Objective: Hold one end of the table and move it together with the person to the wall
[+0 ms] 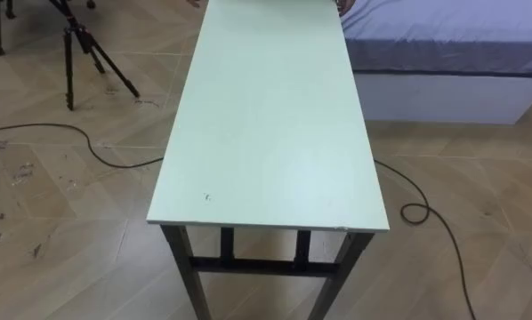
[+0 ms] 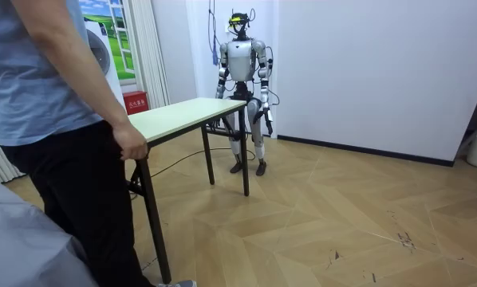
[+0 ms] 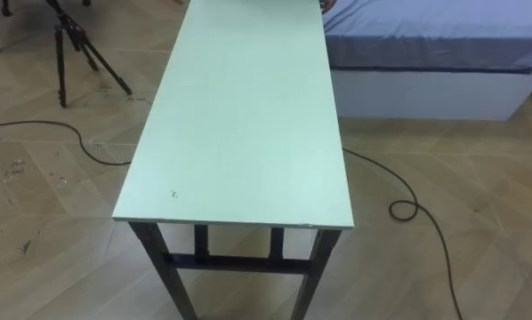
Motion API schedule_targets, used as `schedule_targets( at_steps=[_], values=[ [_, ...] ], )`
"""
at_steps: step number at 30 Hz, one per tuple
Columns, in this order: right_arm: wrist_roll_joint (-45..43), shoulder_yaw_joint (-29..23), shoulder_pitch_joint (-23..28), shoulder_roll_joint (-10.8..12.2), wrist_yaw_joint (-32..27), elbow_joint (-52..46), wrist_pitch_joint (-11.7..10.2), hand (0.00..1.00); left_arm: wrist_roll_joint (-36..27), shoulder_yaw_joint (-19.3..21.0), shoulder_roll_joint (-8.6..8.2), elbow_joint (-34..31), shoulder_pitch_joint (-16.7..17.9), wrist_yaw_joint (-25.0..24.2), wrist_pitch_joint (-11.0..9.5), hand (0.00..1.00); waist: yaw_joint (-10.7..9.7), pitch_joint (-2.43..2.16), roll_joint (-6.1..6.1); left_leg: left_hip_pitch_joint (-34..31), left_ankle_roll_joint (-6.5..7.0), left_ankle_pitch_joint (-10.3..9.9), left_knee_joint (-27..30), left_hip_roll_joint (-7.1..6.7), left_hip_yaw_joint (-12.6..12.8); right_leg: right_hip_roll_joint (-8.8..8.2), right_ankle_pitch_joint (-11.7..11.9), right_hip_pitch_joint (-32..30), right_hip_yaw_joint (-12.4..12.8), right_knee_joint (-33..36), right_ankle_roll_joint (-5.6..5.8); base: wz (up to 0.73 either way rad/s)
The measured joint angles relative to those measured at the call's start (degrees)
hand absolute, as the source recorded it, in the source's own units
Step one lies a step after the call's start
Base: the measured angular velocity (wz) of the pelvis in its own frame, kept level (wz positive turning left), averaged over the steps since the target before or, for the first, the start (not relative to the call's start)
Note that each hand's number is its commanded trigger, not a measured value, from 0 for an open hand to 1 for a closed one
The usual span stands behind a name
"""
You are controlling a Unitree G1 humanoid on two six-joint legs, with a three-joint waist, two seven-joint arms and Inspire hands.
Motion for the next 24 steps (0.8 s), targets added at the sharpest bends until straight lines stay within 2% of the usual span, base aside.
schedule_targets(
  at_steps=[4,7,9,11,12,13,14,15,24],
  values=[
    [-0.58,-0.12,0.13,0.01,0.22,0.01,-0.05,0.00,-0.02,0.16,0.09,0.05,-0.15,-0.04,-0.01,0.00,-0.03,-0.29,-0.26,0.01,0.00,0.00,0.00,0.00,0.04,0.06,0.03,0.16,-0.01,-0.38,-0.01,0.00],
    [-0.74,-0.13,-0.08,0.00,0.24,0.26,-0.03,0.00,-0.03,0.27,0.18,0.38,0.21,-0.01,-0.02,0.00,0.00,-0.22,-0.38,-0.05,0.00,0.00,0.00,0.00,-0.23,0.06,0.08,0.33,-0.04,-0.21,0.00,0.00],
    [-0.78,-0.15,-0.08,0.00,0.37,0.38,0.01,0.00,-0.03,0.84,0.17,0.53,0.19,0.00,-0.02,0.00,0.05,-0.34,-0.62,0.05,0.00,0.00,-0.07,0.00,-0.22,0.07,0.09,0.58,0.02,-0.21,0.00,-0.02],
    [-0.85,-0.29,-0.04,-0.01,0.44,0.40,0.01,0.00,-0.02,1.80,0.16,1.09,0.18,0.00,0.00,0.00,0.03,-0.09,-0.64,0.27,0.00,0.00,-0.17,0.01,-0.20,0.07,0.11,0.72,0.04,-0.21,-0.03,-0.05],
    [-0.88,-0.46,0.02,-0.02,0.50,0.40,0.01,0.00,-0.03,2.26,0.16,1.45,0.15,0.00,0.00,0.00,0.07,0.22,-0.85,0.54,0.00,0.00,-0.44,0.02,-0.04,0.10,0.11,0.82,0.10,-0.24,-0.03,0.00],
    [-0.75,-0.45,0.04,-0.02,0.54,0.40,0.01,0.00,-0.09,2.29,0.17,1.62,0.09,-0.02,0.00,0.00,0.06,0.13,-0.59,0.54,0.00,0.00,-0.55,0.01,0.11,0.10,0.12,0.98,0.06,-0.54,0.00,0.00],
    [-0.72,-0.46,0.05,-0.02,0.58,0.40,0.01,0.00,-0.09,2.28,0.17,1.66,0.05,-0.04,0.00,0.00,0.06,0.28,-0.83,0.51,0.00,0.00,-0.55,0.00,0.16,0.10,0.14,0.98,0.08,-0.60,0.04,0.03],
    [-0.68,-0.47,0.02,-0.01,0.68,0.36,0.02,0.00,-0.12,2.30,0.17,1.80,-0.35,-0.09,0.00,0.00,0.07,0.06,-0.27,0.49,0.00,-0.01,-0.58,-0.04,0.16,0.09,0.13,0.91,0.16,-0.66,0.09,0.00],
    [-0.40,-0.42,0.01,-0.01,1.69,-0.16,-0.02,0.00,-2.22,1.56,0.15,1.96,-0.68,-0.86,0.21,0.00,-0.05,-0.01,0.45,-0.08,0.00,-0.01,-0.60,-0.16,0.22,0.10,0.15,0.15,0.69,-0.66,0.25,-0.02]
  ],
)
